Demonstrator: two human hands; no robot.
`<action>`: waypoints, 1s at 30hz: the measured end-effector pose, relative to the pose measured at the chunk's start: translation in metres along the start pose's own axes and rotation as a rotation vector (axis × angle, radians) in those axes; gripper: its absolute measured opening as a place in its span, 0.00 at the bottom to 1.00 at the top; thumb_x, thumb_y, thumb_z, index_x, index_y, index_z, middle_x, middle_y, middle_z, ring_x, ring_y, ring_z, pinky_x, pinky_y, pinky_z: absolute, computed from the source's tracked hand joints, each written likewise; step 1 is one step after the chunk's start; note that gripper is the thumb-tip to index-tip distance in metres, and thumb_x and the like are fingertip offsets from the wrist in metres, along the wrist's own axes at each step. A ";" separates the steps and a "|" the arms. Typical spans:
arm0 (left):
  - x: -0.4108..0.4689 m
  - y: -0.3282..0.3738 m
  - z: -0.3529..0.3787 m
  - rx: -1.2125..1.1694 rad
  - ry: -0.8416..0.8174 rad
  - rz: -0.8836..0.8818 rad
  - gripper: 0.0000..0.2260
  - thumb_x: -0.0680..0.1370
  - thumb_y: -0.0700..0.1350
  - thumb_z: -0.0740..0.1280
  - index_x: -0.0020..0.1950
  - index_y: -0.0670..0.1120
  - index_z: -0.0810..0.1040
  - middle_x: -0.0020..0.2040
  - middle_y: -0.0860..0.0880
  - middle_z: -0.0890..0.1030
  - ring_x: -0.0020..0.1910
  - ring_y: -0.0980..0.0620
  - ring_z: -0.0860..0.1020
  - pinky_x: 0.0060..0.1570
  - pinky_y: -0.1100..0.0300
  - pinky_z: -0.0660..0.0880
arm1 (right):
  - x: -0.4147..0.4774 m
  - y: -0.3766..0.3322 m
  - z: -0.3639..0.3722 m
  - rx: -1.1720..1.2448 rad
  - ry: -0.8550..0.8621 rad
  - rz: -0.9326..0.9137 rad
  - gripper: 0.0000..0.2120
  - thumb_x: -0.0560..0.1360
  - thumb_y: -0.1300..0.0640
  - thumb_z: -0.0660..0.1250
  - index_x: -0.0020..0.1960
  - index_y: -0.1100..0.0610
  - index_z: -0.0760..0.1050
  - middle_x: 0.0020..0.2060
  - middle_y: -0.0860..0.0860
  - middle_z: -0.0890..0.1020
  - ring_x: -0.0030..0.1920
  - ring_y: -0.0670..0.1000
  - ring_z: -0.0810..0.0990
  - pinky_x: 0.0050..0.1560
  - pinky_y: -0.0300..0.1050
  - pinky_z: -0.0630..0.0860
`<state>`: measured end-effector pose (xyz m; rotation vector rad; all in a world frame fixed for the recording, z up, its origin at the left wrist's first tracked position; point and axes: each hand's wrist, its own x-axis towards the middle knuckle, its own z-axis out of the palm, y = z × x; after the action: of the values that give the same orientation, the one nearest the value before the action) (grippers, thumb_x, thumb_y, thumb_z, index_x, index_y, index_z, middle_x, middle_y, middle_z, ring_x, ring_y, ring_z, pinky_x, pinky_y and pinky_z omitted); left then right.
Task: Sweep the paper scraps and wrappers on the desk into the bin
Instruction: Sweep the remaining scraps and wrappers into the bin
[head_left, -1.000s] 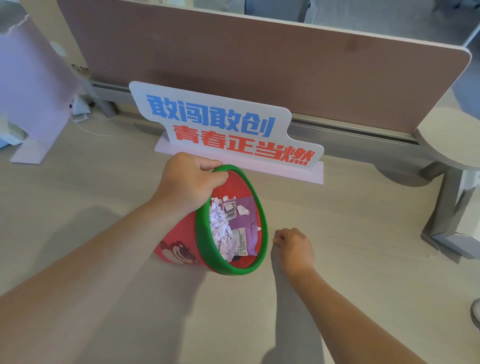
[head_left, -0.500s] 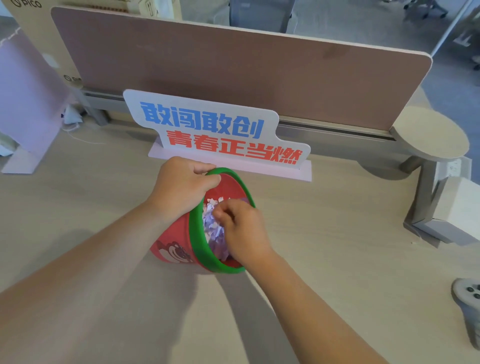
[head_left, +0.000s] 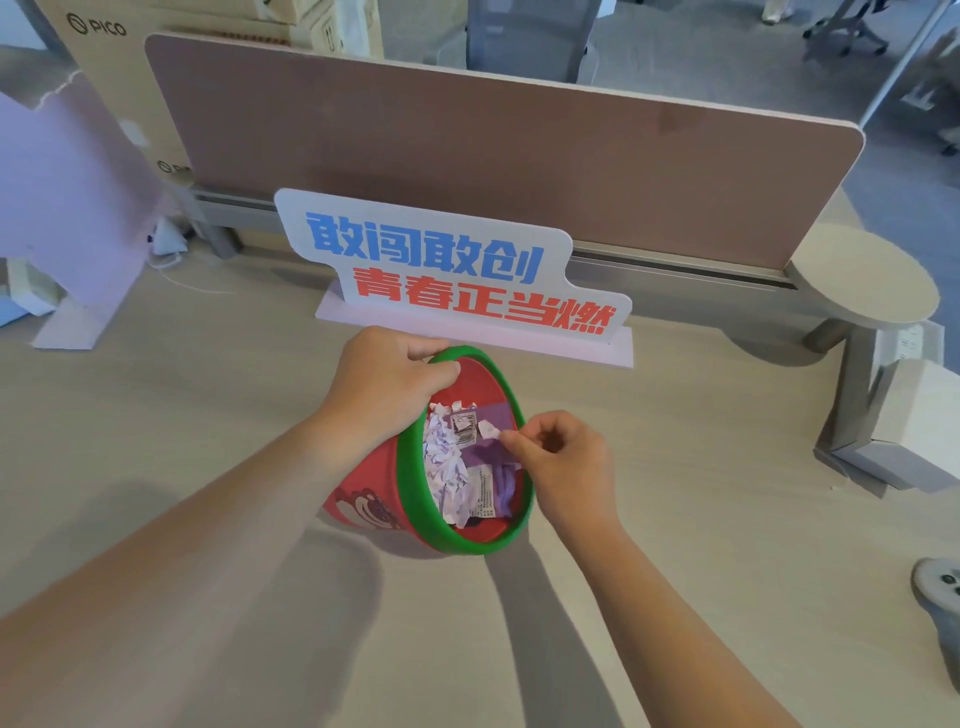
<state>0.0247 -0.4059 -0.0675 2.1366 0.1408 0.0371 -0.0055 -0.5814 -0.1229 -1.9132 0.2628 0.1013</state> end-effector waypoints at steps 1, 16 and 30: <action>-0.001 0.001 0.000 0.004 -0.001 0.010 0.11 0.71 0.42 0.71 0.53 0.51 0.84 0.43 0.60 0.83 0.42 0.68 0.78 0.41 0.78 0.69 | -0.001 -0.006 0.007 0.000 -0.016 -0.012 0.10 0.67 0.57 0.75 0.32 0.53 0.75 0.26 0.46 0.77 0.26 0.41 0.72 0.30 0.33 0.71; -0.011 -0.014 -0.027 -0.200 0.026 -0.077 0.10 0.71 0.42 0.72 0.45 0.57 0.83 0.34 0.66 0.82 0.40 0.66 0.81 0.42 0.73 0.75 | -0.001 0.004 0.029 -0.583 0.010 -0.220 0.19 0.76 0.43 0.57 0.60 0.50 0.76 0.65 0.55 0.72 0.65 0.57 0.68 0.64 0.51 0.64; -0.032 -0.089 -0.058 -0.616 0.143 -0.335 0.09 0.76 0.41 0.67 0.53 0.50 0.83 0.43 0.51 0.86 0.40 0.54 0.84 0.37 0.64 0.78 | 0.008 -0.032 0.043 -0.269 -0.015 -0.170 0.15 0.78 0.57 0.57 0.59 0.44 0.76 0.42 0.52 0.81 0.44 0.53 0.78 0.44 0.44 0.73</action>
<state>-0.0196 -0.3137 -0.1107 1.4747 0.5024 0.0323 0.0120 -0.5313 -0.1102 -2.1931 0.0778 0.0387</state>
